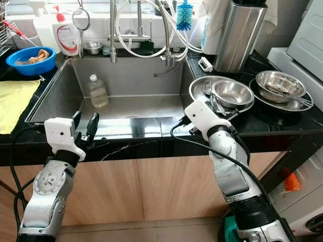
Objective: Kitchen organization
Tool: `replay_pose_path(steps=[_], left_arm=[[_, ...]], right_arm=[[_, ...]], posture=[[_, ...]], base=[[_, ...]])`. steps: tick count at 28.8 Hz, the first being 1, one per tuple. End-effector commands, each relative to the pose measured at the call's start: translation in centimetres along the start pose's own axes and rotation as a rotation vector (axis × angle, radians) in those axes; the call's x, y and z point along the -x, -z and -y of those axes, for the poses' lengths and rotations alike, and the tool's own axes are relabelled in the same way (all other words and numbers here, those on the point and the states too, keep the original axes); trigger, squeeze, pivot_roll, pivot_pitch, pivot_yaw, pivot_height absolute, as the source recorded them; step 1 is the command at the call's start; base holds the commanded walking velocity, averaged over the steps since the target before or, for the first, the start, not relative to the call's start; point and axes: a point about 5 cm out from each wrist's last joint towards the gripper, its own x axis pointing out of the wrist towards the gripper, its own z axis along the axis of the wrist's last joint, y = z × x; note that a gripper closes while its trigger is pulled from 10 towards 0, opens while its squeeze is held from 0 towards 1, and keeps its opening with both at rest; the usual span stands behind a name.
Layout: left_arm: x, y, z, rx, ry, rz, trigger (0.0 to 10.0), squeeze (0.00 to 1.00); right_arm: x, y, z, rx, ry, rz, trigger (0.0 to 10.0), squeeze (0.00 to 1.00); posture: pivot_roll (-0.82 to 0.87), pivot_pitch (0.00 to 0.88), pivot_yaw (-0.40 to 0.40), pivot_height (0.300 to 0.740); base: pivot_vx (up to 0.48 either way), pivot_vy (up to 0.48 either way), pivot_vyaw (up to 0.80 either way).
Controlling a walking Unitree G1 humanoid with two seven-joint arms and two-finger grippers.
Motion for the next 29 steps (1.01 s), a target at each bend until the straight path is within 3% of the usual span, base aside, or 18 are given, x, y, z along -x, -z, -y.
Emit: replay_pose_path(steps=[1, 2, 17, 26, 27, 28, 29], left_arm=[[0.2, 0.4, 0.1, 0.008, 0.003, -0.026, 10.0, 0.0], [0.2, 0.5, 0.1, 0.008, 0.003, -0.027, 10.0, 0.0], [0.2, 0.5, 0.1, 0.008, 0.004, -0.029, 10.0, 0.0], [0.3, 0.6, 0.1, 0.006, 0.006, -0.035, 10.0, 0.0], [0.3, 0.6, 0.1, 0.006, 0.006, -0.035, 10.0, 0.0], [0.3, 0.6, 0.1, 0.007, 0.006, -0.036, 10.0, 0.0], [0.3, 0.6, 0.1, 0.007, 0.006, -0.036, 10.0, 0.0]], right_arm=[[-0.2, -1.6, 0.9, -0.039, 0.047, 0.077, 8.6, 0.0], [-0.2, -1.9, 1.1, -0.046, 0.057, 0.096, 10.0, 0.0], [-0.2, -2.1, 0.9, -0.053, 0.064, 0.128, 10.0, 0.0], [-0.2, 0.0, -0.2, -0.081, 0.007, -0.001, 10.0, 0.01], [-0.2, 0.1, -0.2, -0.081, 0.005, -0.004, 10.0, 0.51], [-0.2, 0.1, -0.3, -0.078, 0.002, -0.005, 10.0, 0.76], [-0.2, 0.1, -0.3, -0.075, 0.001, -0.005, 10.0, 0.76]], posture=[[-0.07, 0.001, -0.032, 0.706], [-0.07, 0.001, -0.032, 0.706], [-0.06, 0.004, -0.033, 0.706], [-0.06, 0.007, -0.032, 0.706], [-0.06, 0.007, -0.032, 0.706], [-0.06, 0.007, -0.032, 0.706], [-0.06, 0.008, -0.031, 0.706]], base=[[0.0, 0.0, 0.0], [0.0, 0.0, 0.0], [0.0, 0.0, 0.0], [0.0, 0.0, 0.0], [0.0, 0.0, 0.0], [0.0, 0.0, 0.0], [0.0, 0.0, 0.0]])
